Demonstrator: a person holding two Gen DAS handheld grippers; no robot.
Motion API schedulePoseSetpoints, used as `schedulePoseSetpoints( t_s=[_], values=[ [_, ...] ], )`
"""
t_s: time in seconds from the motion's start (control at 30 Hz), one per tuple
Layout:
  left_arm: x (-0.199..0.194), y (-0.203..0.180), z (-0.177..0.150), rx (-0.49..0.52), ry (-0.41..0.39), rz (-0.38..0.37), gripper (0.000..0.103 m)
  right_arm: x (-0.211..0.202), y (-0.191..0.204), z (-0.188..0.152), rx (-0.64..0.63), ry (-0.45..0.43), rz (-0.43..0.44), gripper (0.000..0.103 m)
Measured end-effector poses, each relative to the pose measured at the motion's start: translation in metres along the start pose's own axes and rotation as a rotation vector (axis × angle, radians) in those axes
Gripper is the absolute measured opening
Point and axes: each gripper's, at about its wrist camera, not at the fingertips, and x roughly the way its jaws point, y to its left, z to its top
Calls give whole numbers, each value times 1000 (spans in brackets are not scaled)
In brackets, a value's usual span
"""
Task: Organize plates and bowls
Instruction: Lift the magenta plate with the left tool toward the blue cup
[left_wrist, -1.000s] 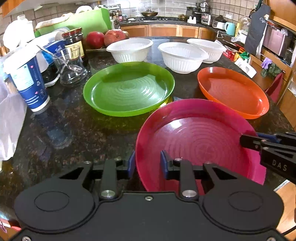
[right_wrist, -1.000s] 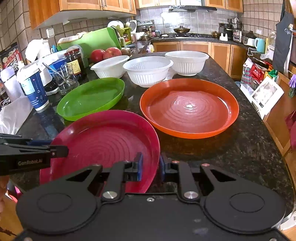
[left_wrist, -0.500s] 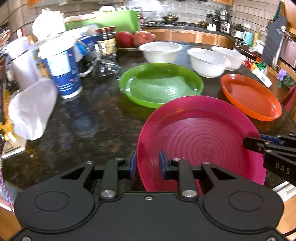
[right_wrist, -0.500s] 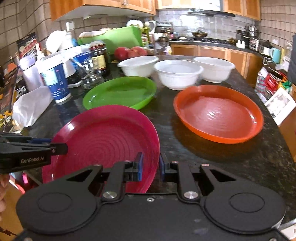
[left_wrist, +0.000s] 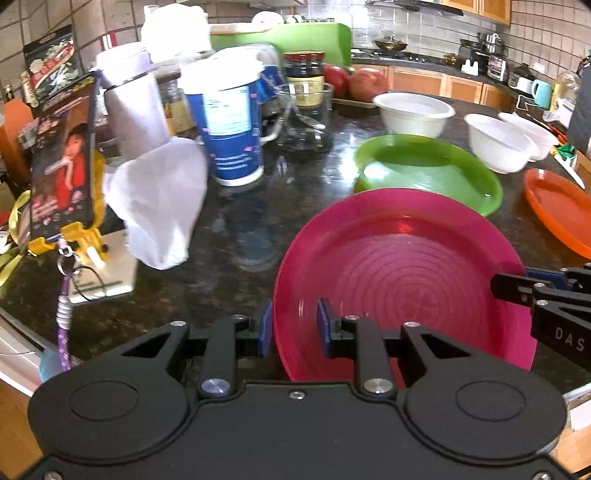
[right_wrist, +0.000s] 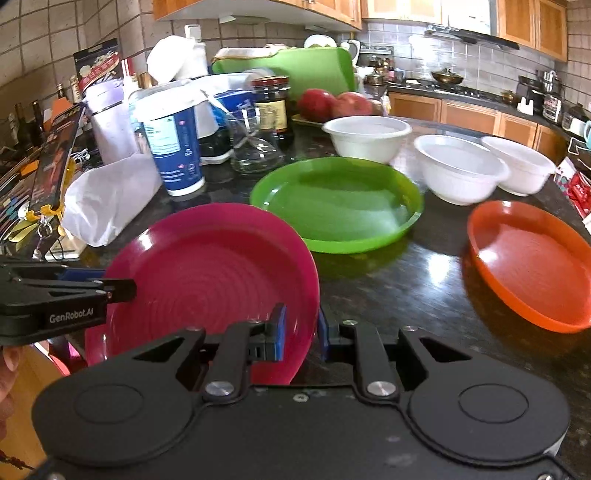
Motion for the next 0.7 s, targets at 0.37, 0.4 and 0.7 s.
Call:
schedulePoseSetpoints(
  t_s=[0.37,0.4,0.7],
  values=[
    [15,43,6,22,-6,-6,33,26,38,13,5,7,-14,20],
    [16,46,6,24,-6,-9,33,29,41,14,8,9,-17,20],
    [30,68,12,41,6,-48,33,43,57,19,28,20,-50,20]
  ],
)
